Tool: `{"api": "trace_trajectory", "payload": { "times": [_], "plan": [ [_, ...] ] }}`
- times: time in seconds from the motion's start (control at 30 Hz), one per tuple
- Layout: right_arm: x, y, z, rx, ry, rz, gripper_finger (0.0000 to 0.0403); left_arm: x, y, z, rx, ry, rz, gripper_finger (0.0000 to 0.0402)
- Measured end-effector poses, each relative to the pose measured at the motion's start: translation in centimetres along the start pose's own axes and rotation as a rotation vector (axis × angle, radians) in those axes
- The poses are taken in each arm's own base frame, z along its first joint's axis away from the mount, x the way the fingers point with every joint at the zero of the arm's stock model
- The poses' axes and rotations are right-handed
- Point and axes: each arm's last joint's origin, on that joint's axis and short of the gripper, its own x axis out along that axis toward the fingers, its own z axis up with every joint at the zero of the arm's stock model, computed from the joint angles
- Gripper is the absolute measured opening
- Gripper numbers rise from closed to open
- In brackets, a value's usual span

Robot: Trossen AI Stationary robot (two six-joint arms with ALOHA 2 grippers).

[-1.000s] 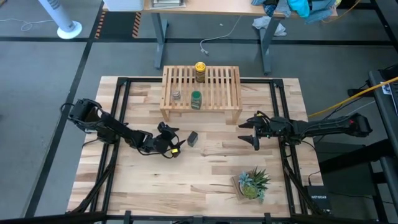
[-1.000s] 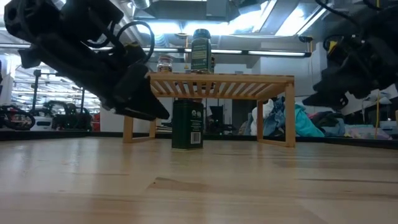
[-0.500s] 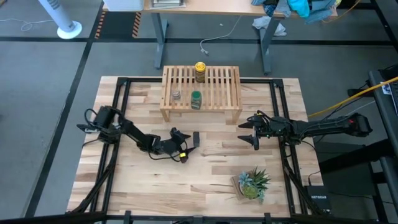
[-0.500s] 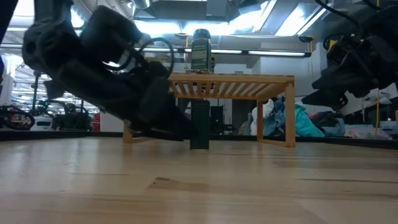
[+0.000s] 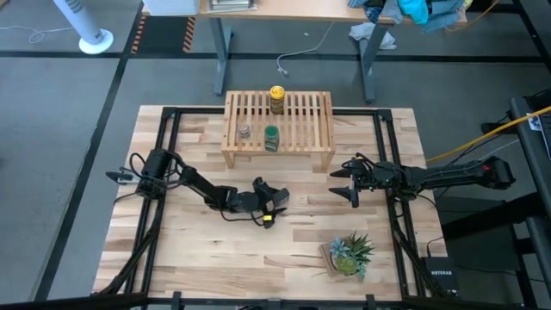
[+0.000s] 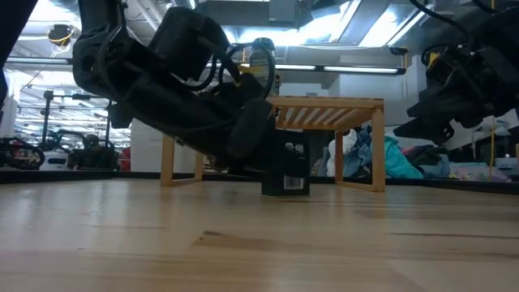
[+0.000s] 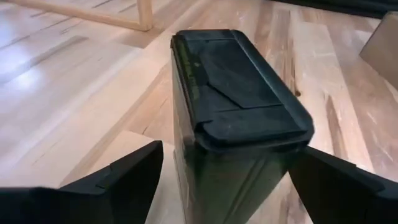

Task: Shelf spices
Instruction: Put the black seasoning can on the shelf

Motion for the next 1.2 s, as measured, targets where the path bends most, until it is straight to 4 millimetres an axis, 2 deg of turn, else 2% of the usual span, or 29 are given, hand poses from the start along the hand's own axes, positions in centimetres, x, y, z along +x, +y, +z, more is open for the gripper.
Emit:
{"api": "trace_trajectory", "payload": {
  "times": [0.23, 0.57, 1.0, 1.2],
  "plan": [
    [0.0, 0.0, -0.1, 0.000, 0.010, -0.003, 0.0312, 0.2, 0.7, 0.0, 0.011, 0.017, 0.024, 0.0327],
    [0.0, -0.1, -0.3, 0.011, 0.028, -0.009, 0.0312, 0.0, 0.7, 0.4, 0.022, 0.009, 0.054, 0.0327],
    [0.0, -0.1, -0.3, 0.011, 0.031, 0.000, 0.0312, -2.3, 0.4, 5.2, 0.088, -0.123, 0.054, 0.0327],
    [0.0, -0.1, -0.4, 0.011, 0.036, 0.001, 0.0312, -3.3, 0.8, 5.7, 0.137, -0.055, 0.113, 0.0327]
  ]
}}
